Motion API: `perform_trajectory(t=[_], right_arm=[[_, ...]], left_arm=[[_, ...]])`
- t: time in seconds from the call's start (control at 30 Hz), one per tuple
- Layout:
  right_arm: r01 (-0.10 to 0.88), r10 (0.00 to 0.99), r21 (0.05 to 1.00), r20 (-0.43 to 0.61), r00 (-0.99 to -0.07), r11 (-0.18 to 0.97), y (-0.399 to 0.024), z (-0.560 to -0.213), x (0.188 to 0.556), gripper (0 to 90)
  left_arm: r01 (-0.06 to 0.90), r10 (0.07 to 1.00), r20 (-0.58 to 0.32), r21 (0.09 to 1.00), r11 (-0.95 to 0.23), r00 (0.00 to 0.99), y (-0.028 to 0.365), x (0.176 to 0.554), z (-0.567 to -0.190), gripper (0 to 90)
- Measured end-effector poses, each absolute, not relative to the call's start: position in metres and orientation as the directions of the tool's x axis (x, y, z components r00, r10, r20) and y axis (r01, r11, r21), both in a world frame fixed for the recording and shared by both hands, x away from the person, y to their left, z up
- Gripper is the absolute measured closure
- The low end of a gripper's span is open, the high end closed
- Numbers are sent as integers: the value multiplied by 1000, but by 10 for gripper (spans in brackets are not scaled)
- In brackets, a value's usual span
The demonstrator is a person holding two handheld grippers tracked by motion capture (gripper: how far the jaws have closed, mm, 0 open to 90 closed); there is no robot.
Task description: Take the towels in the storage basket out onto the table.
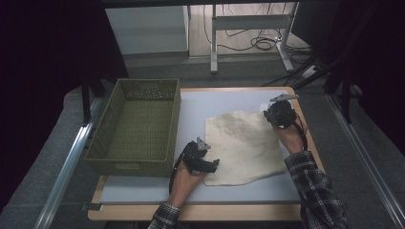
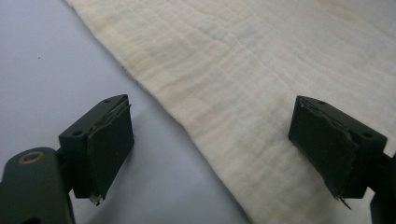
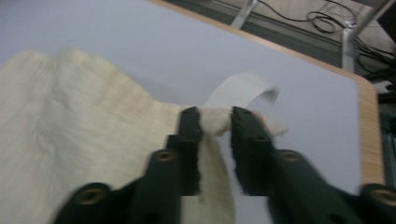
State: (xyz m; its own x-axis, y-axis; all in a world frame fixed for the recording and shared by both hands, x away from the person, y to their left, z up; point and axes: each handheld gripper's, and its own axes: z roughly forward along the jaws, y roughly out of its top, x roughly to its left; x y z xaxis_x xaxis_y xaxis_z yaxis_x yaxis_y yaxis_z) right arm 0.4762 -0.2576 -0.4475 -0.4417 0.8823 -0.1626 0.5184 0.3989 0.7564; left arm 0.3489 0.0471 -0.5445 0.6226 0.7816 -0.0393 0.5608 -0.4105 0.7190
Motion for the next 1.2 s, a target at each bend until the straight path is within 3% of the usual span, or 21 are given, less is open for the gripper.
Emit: perform_trajectory(t=[0.13, 0.37, 0.8, 0.93, 1.03, 1.1, 1.2], right_arm=[[537, 898, 762, -128, -421, 360, -273, -445, 480, 619], [545, 872, 739, -114, -477, 395, -287, -453, 451, 562], [591, 837, 698, -22, -547, 404, -324, -478, 351, 555], [600, 824, 701, 31, -565, 385, -332, -487, 328, 483], [611, 816, 691, 52, -575, 386, -333, -500, 317, 477], [616, 818, 684, 49, -573, 390, -332, -507, 315, 546], [620, 827, 684, 44, -561, 384, -330, -513, 314, 797]], left_arm=[[561, 782, -39, 719, -411, 623, 47, 349, -545, 137], [561, 782, -38, 719, -411, 622, 47, 349, -545, 135], [561, 782, -38, 719, -410, 622, 47, 349, -545, 135], [561, 783, -37, 719, -411, 621, 47, 349, -544, 135], [561, 783, -37, 719, -410, 621, 47, 349, -544, 135], [561, 783, -38, 719, -410, 621, 47, 349, -545, 135], [561, 783, -38, 719, -410, 621, 47, 349, -544, 135]])
